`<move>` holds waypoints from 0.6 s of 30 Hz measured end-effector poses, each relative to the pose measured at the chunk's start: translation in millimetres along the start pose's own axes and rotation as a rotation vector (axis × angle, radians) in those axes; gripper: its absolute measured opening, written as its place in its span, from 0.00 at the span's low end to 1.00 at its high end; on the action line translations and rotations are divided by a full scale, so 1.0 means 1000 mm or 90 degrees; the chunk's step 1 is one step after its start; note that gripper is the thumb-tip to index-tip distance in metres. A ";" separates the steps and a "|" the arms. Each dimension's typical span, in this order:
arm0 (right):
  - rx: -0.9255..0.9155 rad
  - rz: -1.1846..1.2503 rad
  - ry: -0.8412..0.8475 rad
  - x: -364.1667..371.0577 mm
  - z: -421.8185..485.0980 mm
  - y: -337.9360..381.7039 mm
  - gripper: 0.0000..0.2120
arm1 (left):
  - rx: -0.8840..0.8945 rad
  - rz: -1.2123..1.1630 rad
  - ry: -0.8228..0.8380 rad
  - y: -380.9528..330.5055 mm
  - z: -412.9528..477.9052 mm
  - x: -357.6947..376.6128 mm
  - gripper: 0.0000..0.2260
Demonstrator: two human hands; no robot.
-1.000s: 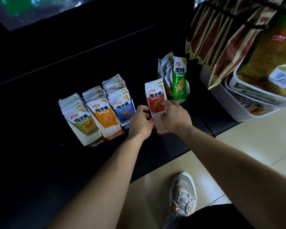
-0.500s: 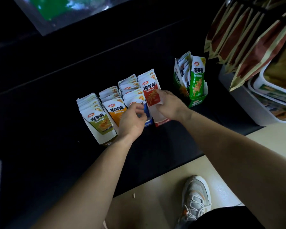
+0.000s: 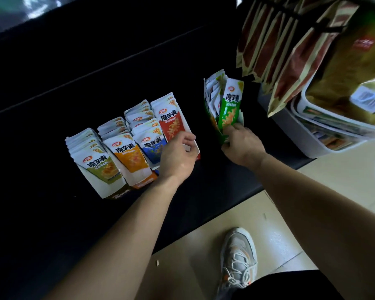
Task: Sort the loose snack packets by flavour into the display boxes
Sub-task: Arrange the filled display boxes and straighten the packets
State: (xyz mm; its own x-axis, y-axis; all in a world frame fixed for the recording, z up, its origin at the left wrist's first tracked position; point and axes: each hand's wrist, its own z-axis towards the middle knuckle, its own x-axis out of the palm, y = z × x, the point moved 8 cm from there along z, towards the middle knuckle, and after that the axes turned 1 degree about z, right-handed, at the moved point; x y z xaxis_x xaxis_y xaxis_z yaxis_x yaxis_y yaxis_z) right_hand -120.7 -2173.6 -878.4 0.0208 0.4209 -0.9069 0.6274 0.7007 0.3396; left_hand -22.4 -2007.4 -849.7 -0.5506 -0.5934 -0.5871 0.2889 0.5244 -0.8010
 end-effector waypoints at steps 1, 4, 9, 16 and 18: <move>-0.013 -0.007 -0.005 -0.001 -0.005 0.002 0.19 | 0.002 0.004 -0.001 -0.002 -0.001 0.003 0.08; -0.052 -0.014 -0.005 0.000 -0.028 0.003 0.16 | 0.003 0.006 0.004 -0.007 0.000 0.012 0.11; -0.133 -0.079 0.064 -0.001 -0.064 0.008 0.10 | -0.018 -0.006 0.043 -0.015 -0.006 0.033 0.20; -0.069 -0.041 -0.241 -0.058 -0.045 -0.002 0.40 | -0.035 -0.026 0.079 -0.014 -0.021 0.055 0.21; -0.070 -0.076 -0.201 -0.053 -0.032 -0.001 0.50 | -0.038 -0.023 0.083 -0.013 -0.020 0.054 0.22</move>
State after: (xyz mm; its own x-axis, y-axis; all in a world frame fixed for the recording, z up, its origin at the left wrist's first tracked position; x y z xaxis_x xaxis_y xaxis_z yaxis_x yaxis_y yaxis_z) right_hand -147.2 -2178.3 -823.0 0.2028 0.1460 -0.9683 0.5532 0.7988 0.2364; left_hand -71.5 -2033.7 -868.6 -0.6583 -0.5297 -0.5349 0.2224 0.5421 -0.8104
